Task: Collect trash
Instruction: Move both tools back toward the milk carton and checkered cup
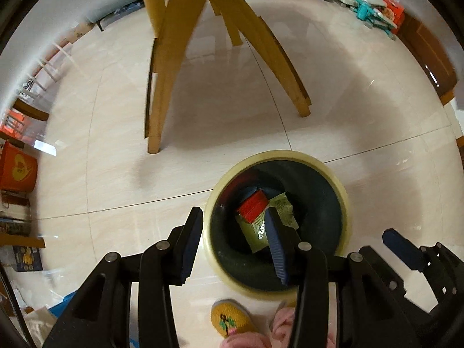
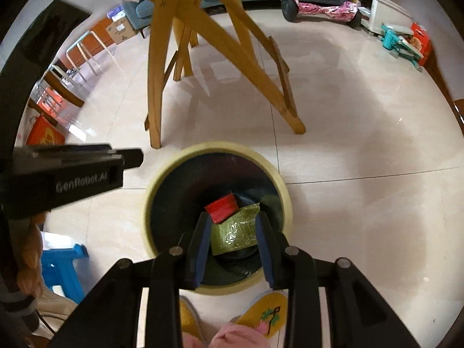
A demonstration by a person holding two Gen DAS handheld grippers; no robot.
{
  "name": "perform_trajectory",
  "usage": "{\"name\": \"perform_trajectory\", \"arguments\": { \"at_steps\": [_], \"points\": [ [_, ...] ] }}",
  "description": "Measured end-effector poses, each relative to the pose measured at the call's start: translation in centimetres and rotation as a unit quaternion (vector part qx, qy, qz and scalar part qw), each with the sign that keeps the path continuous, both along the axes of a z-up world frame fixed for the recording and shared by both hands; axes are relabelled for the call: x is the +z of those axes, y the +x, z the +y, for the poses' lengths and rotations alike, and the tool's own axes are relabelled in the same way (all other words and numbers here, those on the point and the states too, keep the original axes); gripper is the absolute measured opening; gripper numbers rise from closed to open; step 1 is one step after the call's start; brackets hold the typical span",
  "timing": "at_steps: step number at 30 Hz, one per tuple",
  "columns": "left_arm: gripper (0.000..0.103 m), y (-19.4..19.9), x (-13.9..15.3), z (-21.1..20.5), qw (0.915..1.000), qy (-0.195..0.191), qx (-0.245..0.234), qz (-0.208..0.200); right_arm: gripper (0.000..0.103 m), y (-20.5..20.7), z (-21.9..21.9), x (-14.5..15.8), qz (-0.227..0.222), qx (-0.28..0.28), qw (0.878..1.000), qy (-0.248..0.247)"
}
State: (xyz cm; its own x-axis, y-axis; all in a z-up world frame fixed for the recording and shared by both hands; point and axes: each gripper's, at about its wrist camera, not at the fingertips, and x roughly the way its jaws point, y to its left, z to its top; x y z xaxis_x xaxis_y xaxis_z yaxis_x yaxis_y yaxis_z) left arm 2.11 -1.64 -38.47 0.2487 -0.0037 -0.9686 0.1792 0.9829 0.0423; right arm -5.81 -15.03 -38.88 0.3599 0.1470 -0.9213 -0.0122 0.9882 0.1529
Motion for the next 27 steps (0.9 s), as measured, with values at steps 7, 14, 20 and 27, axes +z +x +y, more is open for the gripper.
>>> {"name": "perform_trajectory", "arguments": {
  "at_steps": [7,14,20,27],
  "points": [
    [0.042,-2.0,11.2,1.2,0.9993,-0.024,0.006,-0.030,0.032,-0.4,-0.3,10.4,-0.040,-0.027,0.999,0.014],
    [0.042,-3.5,23.6,3.1,0.9950,-0.054,0.011,-0.083,0.032,-0.7,0.2,21.0,-0.086,-0.039,0.995,0.017],
    [0.045,-5.1,33.5,5.4,0.9879,-0.092,0.004,-0.125,0.032,-1.7,1.2,29.1,-0.116,-0.054,0.991,0.025],
    [0.051,-6.2,42.0,7.3,0.9751,-0.120,-0.012,-0.186,0.032,-2.5,3.1,37.2,-0.168,-0.058,0.984,0.021]
  ]
}}
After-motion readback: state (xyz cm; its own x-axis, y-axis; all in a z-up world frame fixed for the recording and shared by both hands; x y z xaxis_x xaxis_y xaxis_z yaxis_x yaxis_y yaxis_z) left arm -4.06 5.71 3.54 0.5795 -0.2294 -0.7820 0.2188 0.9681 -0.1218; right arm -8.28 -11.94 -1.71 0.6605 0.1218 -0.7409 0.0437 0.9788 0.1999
